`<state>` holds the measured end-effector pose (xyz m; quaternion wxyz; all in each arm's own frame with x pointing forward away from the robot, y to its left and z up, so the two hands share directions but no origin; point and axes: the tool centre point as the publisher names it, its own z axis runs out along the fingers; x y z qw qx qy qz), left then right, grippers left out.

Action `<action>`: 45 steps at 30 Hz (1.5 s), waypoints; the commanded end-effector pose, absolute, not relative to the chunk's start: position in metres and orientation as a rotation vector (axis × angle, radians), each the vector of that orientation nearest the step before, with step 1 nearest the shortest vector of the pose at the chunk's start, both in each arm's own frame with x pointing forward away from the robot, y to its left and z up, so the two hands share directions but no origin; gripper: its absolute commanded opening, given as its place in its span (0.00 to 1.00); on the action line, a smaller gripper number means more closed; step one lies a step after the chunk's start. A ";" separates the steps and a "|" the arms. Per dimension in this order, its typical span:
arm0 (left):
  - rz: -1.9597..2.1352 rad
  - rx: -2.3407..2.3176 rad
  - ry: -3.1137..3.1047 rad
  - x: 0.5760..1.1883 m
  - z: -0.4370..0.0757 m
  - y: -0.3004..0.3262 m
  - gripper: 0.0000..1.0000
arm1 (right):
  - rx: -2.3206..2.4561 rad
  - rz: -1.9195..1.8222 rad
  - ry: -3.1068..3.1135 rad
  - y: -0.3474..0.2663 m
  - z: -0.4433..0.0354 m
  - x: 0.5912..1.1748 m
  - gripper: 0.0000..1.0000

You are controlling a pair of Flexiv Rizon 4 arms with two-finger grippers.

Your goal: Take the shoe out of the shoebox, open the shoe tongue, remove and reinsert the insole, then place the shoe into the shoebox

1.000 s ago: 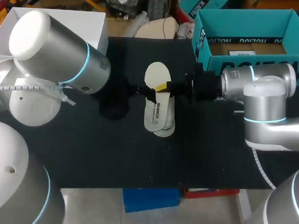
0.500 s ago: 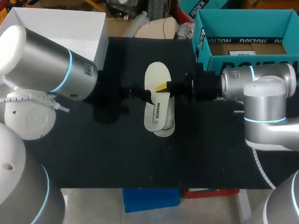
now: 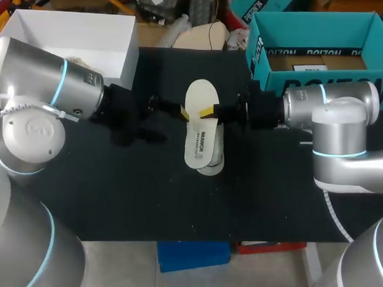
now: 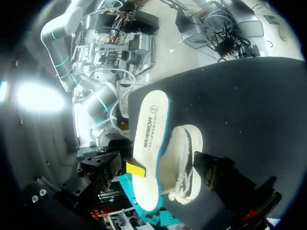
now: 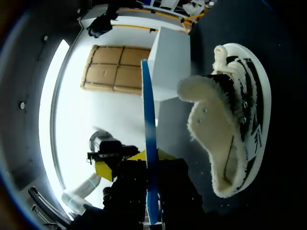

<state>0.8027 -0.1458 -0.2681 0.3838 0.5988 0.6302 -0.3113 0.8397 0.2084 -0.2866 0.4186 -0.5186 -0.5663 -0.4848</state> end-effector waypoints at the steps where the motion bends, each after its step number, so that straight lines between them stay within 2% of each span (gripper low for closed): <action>1: -1.046 1.302 1.352 0.804 -0.275 -0.144 1.00 | -1.302 -1.216 -1.421 0.209 -0.287 0.839 0.00; 20: -0.987 1.215 1.252 0.805 -0.284 -0.139 1.00 | -1.302 -1.216 -1.421 0.209 -0.287 0.839 0.00; 29: -0.997 1.147 1.156 0.808 -0.297 -0.156 1.00 | -1.302 -1.216 -1.421 0.209 -0.287 0.839 0.00; 30: -0.993 1.143 1.155 0.809 -0.297 -0.159 0.93 | -1.302 -1.216 -1.421 0.209 -0.287 0.839 0.00; 32: -0.987 1.140 1.141 0.810 -0.297 -0.165 0.87 | -1.302 -1.216 -1.421 0.209 -0.287 0.839 0.00; 36: -0.966 1.141 1.132 0.813 -0.293 -0.177 0.58 | -1.302 -1.216 -1.421 0.209 -0.287 0.839 0.00; 41: -0.959 1.140 1.119 0.817 -0.290 -0.190 0.50 | -1.302 -1.216 -1.421 0.209 -0.287 0.839 0.00; 45: -0.969 1.142 1.111 0.820 -0.289 -0.198 0.49 | -1.302 -1.216 -1.421 0.209 -0.287 0.839 0.00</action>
